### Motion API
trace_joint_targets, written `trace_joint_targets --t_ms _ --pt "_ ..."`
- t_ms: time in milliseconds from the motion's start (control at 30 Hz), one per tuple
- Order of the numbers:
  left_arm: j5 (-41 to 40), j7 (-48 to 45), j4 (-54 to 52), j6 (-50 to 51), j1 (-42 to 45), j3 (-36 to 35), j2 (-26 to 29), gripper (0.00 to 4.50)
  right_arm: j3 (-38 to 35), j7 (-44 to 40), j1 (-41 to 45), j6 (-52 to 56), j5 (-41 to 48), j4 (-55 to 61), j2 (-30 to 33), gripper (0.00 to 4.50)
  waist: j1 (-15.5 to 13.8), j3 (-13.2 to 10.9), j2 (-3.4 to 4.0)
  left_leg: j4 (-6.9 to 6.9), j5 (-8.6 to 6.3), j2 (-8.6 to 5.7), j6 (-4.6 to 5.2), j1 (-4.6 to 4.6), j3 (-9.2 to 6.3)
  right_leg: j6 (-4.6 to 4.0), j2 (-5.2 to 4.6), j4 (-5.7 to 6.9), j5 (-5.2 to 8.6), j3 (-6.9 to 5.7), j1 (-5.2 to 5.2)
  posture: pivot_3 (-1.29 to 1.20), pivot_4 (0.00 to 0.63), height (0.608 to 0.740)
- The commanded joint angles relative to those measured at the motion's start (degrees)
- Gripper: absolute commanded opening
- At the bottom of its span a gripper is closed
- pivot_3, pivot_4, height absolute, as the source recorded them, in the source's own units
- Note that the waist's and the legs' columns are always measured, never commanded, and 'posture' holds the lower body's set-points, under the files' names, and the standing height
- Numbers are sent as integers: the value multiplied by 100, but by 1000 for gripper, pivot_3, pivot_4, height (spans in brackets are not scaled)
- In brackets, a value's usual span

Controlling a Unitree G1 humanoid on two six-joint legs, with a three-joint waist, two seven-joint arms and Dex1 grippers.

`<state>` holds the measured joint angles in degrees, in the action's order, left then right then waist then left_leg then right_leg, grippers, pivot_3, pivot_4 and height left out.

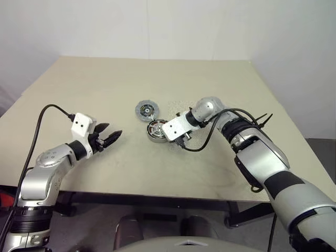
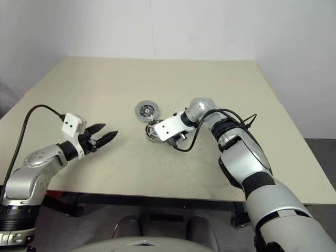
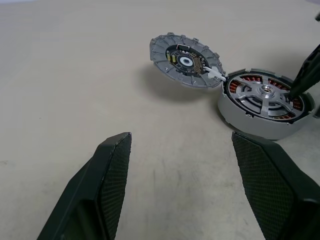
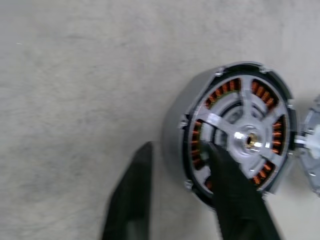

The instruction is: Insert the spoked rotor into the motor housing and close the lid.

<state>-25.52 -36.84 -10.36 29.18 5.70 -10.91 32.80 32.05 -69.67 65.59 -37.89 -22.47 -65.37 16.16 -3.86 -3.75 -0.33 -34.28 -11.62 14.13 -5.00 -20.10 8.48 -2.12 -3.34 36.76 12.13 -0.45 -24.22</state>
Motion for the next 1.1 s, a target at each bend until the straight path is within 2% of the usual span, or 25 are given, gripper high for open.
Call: trace_joint_targets --t_ms 33,67,533,600,700,900,1067,1100 --pt "-29 16 -200 -140 41 -139 13 3396 39 -27 125 -156 -134 -29 38 723 1 0 0 0 0 0 0 0 0 0 0 0 0 0 0 0 0 740" --pt "-27 13 -180 -146 55 -143 16 3396 46 -16 154 -203 -165 -30 53 400 4 0 -1 0 0 0 0 0 0 0 0 0 0 0 1 0 0 740" --pt "-16 43 -97 -238 70 -168 -6 3396 142 530 356 -348 -677 -222 -49 400 29 0 0 -2 0 1 0 6 0 -10 1 8 -6 1 2 0 0 740" --pt "-16 61 -98 -247 72 -165 -17 3396 143 595 375 -312 -723 -241 -53 90 55 0 0 -2 0 2 -1 6 0 -16 2 10 -10 1 3 0 0 740" --pt "-18 86 -104 -266 58 -169 -41 3396 38 551 346 -170 -641 -225 -57 0 118 0 0 -2 1 1 -1 6 0 -22 1 11 -14 0 3 0 0 740" --pt "2 164 -142 -337 -36 -132 -173 3396 -481 -596 111 701 172 127 -53 0 112 -1 2 -2 1 6 -1 2 -1 -26 0 6 -16 -8 1 0 0 740" --pt "19 278 -224 -392 -152 -101 -340 3396 -775 -1615 -214 2354 724 1089 118 0 83 -1 2 -2 -2 22 11 -21 -1 -34 3 -11 -8 -28 -1 0 0 740" --pt "24 299 -240 -411 -191 -97 -374 3396 -824 -1774 -307 2965 811 1419 152 0 66 -1 2 -2 -4 27 14 -27 -1 -36 3 -12 -7 -36 -3 0 0 740"
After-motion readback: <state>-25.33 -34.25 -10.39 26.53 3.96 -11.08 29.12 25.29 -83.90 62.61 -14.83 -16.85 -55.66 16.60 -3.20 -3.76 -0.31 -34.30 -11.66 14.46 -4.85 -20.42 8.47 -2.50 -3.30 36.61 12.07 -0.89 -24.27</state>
